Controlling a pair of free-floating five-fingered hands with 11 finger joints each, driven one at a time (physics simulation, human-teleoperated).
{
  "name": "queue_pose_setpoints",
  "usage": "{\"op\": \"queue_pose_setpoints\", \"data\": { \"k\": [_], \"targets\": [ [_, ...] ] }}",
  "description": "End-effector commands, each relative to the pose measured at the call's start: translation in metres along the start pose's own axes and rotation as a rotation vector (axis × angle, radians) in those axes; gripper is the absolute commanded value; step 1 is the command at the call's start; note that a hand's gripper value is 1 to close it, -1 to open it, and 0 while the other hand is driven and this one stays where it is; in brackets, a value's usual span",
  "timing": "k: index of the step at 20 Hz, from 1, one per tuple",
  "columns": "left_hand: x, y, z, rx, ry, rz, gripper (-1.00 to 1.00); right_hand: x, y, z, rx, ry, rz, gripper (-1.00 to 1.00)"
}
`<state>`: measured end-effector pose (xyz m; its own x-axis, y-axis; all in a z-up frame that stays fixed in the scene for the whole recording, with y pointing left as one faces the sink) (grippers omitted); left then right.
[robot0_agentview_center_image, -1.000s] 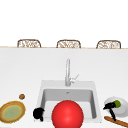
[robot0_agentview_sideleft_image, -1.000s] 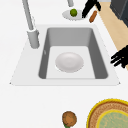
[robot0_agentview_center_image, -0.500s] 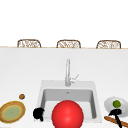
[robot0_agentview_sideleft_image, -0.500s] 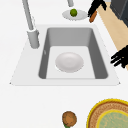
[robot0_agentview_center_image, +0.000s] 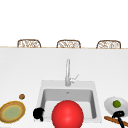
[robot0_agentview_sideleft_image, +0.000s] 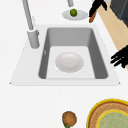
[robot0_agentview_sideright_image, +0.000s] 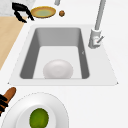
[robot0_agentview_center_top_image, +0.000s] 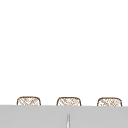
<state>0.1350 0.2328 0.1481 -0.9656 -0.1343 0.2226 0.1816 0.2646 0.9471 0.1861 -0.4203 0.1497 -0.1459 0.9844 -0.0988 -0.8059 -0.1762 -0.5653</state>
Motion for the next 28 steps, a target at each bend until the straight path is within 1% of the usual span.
{"op": "queue_pose_setpoints", "data": {
  "k": [1, 4, 5, 6, 7, 9, 12, 15, 16, 17, 19, 21, 23, 24, 25, 27, 28],
  "targets": [
    [0.0, 0.0, 0.0, 0.0, 0.0, 0.0, 0.0, -0.008, 0.003, -0.002, 0.011, 0.065, -0.095, -1.0],
    [0.0, 0.0, 0.0, 0.0, 0.0, 0.0, 0.0, -0.012, 0.005, -0.005, 0.01, 0.063, -0.102, -1.0],
    [0.0, 0.0, 0.0, 0.0, 0.0, 0.0, 0.0, -0.012, 0.007, -0.006, 0.023, 0.058, -0.103, -1.0],
    [0.0, 0.0, 0.0, 0.0, 0.0, 0.0, 0.0, -0.012, 0.007, -0.01, 0.024, 0.063, -0.093, -1.0],
    [0.0, 0.0, 0.0, 0.0, 0.0, 0.0, 0.0, -0.012, 0.003, -0.017, 0.004, 0.062, -0.087, -1.0],
    [0.0, 0.0, 0.0, 0.0, 0.0, 0.0, 0.0, -0.008, 0.01, -0.02, -0.003, 0.087, -0.106, -1.0],
    [0.0, 0.0, 0.0, 0.0, 0.0, 0.0, 0.0, -0.008, 0.013, -0.03, -0.025, 0.109, -0.102, -1.0],
    [0.0, 0.0, 0.0, 0.0, 0.0, 0.0, 0.0, -0.005, 0.014, -0.035, -0.042, 0.117, -0.123, -1.0],
    [0.0, 0.0, 0.0, 0.0, 0.0, 0.0, 0.0, -0.004, 0.013, -0.034, -0.044, 0.115, -0.113, -1.0],
    [0.0, 0.0, 0.0, 0.0, 0.0, 0.0, 0.0, -0.006, 0.012, -0.032, -0.025, 0.101, -0.096, -1.0],
    [0.0, 0.0, 0.0, 0.0, 0.0, 0.0, 0.0, -0.012, 0.016, -0.028, -0.028, 0.098, -0.088, -1.0],
    [0.0, 0.0, 0.0, 0.0, 0.0, 0.0, 0.0, -0.021, 0.018, -0.024, -0.058, 0.07, -0.106, -1.0],
    [0.0, 0.0, 0.0, 0.0, 0.0, 0.0, 0.0, -0.018, 0.019, -0.027, -0.059, 0.046, -0.107, -1.0],
    [0.0, 0.0, 0.0, 0.0, 0.0, 0.0, 0.0, -0.013, 0.018, -0.028, -0.051, 0.041, -0.1, 1.0],
    [0.0, 0.0, 0.0, 0.0, 0.0, 0.0, 0.0, -0.013, 0.018, -0.026, -0.095, 0.037, -0.093, 1.0],
    [0.0, 0.0, 0.0, 0.0, 0.0, 0.0, 0.0, -0.017, 0.033, -0.015, -0.204, 0.001, -0.081, 1.0],
    [0.0, 0.0, 0.0, 0.0, 0.0, 0.0, 0.0, -0.021, 0.04, -0.009, -0.268, -0.011, -0.092, 1.0]
  ]
}}
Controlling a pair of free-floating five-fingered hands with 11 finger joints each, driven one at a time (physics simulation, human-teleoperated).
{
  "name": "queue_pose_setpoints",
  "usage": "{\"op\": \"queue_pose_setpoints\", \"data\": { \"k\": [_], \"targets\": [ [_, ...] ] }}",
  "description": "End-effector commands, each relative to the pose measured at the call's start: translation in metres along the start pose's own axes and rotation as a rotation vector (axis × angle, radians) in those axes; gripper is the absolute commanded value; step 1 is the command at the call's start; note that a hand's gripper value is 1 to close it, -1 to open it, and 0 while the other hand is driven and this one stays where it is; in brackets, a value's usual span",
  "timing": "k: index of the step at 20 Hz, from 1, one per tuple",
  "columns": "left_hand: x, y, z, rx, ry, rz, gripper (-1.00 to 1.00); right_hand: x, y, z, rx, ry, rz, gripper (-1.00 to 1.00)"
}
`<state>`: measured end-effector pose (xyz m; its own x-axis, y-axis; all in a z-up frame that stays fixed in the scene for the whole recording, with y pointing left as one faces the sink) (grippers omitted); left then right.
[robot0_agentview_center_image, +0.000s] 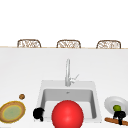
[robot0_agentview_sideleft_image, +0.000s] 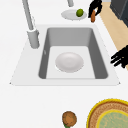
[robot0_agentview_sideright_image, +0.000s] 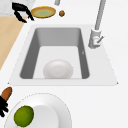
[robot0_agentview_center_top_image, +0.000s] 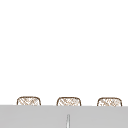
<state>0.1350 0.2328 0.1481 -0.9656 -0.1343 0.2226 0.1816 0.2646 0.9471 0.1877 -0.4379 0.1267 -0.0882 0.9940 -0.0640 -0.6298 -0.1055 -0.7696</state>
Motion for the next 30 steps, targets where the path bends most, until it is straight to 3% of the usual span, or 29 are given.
{"op": "queue_pose_setpoints", "data": {
  "k": [1, 3, 7, 15, 16, 19, 24, 30],
  "targets": [
    [0.0, 0.0, 0.0, 0.0, 0.0, 0.0, 0.0, -0.008, 0.023, 0.021, -0.028, -0.025, -0.033, 1.0],
    [0.0, 0.0, 0.0, 0.0, 0.0, 0.0, 0.0, -0.009, 0.03, 0.03, -0.096, -0.033, -0.048, 1.0],
    [0.0, 0.0, 0.0, 0.0, 0.0, 0.0, 0.0, -0.004, 0.039, 0.042, -0.197, -0.016, -0.029, 1.0],
    [0.0, 0.0, 0.0, 0.0, 0.0, 0.0, 0.0, -0.007, 0.039, 0.023, -0.363, 0.03, -0.04, 1.0],
    [0.0, 0.0, 0.0, 0.0, 0.0, 0.0, 0.0, -0.009, 0.037, 0.014, -0.368, 0.04, -0.042, -1.0],
    [0.0, 0.0, 0.0, 0.0, 0.0, 0.0, 0.0, -0.011, 0.025, 0.014, -0.436, 0.041, -0.064, -1.0],
    [0.0, 0.0, 0.0, 0.0, 0.0, 0.0, 0.0, -0.007, 0.002, 0.02, -0.4, -0.037, -0.095, -1.0],
    [0.0, 0.0, 0.0, 0.0, 0.0, 0.0, 0.0, -0.004, 0.006, 0.038, -0.362, -0.048, -0.074, -1.0]
  ]
}}
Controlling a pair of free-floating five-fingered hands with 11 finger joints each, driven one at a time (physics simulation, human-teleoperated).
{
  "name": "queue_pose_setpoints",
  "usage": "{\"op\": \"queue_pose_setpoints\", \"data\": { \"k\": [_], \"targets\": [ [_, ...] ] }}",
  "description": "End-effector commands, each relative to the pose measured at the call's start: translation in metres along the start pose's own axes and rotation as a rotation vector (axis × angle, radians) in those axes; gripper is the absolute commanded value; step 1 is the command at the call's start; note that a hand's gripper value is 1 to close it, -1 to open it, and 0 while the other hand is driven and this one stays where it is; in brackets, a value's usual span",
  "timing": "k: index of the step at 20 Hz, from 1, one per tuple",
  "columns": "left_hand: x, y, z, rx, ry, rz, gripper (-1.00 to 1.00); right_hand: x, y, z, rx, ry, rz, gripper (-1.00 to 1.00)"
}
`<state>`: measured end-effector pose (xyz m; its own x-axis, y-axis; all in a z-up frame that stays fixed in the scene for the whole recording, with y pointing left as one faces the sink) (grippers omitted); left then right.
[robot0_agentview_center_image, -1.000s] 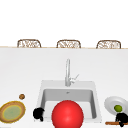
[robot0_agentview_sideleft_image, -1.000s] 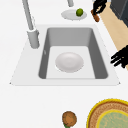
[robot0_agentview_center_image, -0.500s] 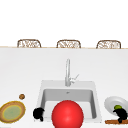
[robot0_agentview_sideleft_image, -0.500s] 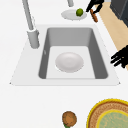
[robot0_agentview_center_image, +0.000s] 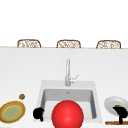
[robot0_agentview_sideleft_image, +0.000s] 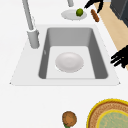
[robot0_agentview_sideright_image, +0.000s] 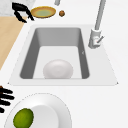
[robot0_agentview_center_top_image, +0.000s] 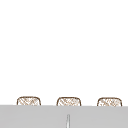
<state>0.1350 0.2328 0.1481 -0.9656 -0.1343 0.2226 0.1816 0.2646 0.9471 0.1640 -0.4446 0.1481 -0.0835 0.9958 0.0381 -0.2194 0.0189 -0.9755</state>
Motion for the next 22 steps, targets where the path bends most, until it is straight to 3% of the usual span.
{"op": "queue_pose_setpoints", "data": {
  "k": [1, 2, 4, 6, 7, 10, 14, 17, 19, 22],
  "targets": [
    [0.0, 0.0, 0.0, 0.0, 0.0, 0.0, 0.0, 0.005, 0.001, 0.005, 0.127, -0.007, 0.02, -1.0],
    [0.0, 0.0, 0.0, 0.0, 0.0, 0.0, 0.0, 0.009, 0.004, -0.001, 0.147, -0.003, 0.025, -1.0],
    [0.0, 0.0, 0.0, 0.0, 0.0, 0.0, 0.0, 0.002, 0.015, -0.001, 0.063, 0.002, 0.002, -1.0],
    [0.0, 0.0, 0.0, 0.0, 0.0, 0.0, 0.0, 0.003, 0.013, 0.002, 0.061, 0.001, 0.001, -1.0],
    [0.0, 0.0, 0.0, 0.0, 0.0, 0.0, 0.0, 0.001, 0.011, 0.016, 0.105, -0.004, -0.02, -1.0],
    [0.0, 0.0, 0.0, 0.0, 0.0, 0.0, 0.0, 0.006, 0.019, 0.03, 0.21, 0.007, 0.009, -1.0],
    [0.0, 0.0, 0.0, 0.0, 0.0, 0.0, 0.0, 0.006, 0.024, 0.045, 0.287, 0.017, 0.034, -1.0],
    [0.0, 0.0, 0.0, 0.0, 0.0, 0.0, 0.0, 0.006, 0.021, 0.039, 0.368, -0.009, -0.006, -1.0],
    [0.0, 0.0, 0.0, 0.0, 0.0, 0.0, 0.0, 0.006, 0.023, 0.041, 0.44, -0.02, -0.006, -1.0],
    [0.0, 0.0, 0.0, 0.0, 0.0, 0.0, 0.0, 0.008, 0.029, 0.024, 0.536, 0.018, 0.004, -1.0]
  ]
}}
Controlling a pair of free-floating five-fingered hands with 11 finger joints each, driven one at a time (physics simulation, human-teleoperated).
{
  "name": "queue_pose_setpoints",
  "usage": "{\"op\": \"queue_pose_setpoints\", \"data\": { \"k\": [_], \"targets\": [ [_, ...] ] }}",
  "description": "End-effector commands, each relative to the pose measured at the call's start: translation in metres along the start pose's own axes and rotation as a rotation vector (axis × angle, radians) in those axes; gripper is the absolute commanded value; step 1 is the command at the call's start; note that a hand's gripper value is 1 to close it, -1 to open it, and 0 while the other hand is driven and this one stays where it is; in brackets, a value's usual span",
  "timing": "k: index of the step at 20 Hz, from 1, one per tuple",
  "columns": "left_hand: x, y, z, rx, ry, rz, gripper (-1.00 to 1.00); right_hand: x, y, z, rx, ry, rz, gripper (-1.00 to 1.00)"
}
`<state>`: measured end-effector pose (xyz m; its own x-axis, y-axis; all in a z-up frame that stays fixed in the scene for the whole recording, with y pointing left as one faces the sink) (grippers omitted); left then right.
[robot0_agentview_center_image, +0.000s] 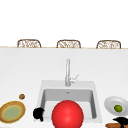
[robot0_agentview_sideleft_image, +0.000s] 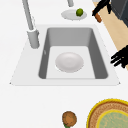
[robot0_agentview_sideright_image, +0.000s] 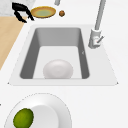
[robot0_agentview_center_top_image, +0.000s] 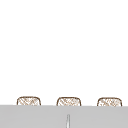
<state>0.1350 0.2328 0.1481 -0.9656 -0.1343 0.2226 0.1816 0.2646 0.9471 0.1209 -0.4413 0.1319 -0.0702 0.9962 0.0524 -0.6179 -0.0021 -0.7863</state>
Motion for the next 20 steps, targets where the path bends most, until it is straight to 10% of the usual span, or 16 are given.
{"op": "queue_pose_setpoints", "data": {
  "k": [1, 10, 11, 20],
  "targets": [
    [0.0, 0.0, 0.0, 0.0, 0.0, 0.0, 0.0, 0.003, -0.002, -0.022, 0.113, 0.022, 0.018, -1.0],
    [0.0, 0.0, 0.0, 0.0, 0.0, 0.0, 0.0, 0.006, 0.019, -0.054, 0.086, 0.038, 0.03, -1.0],
    [0.0, 0.0, 0.0, 0.0, 0.0, 0.0, 0.0, 0.016, 0.015, -0.055, 0.087, 0.053, 0.034, 1.0],
    [0.0, 0.0, 0.0, 0.0, 0.0, 0.0, 0.0, 0.025, 0.015, -0.057, -0.215, 0.116, 0.069, 1.0]
  ]
}}
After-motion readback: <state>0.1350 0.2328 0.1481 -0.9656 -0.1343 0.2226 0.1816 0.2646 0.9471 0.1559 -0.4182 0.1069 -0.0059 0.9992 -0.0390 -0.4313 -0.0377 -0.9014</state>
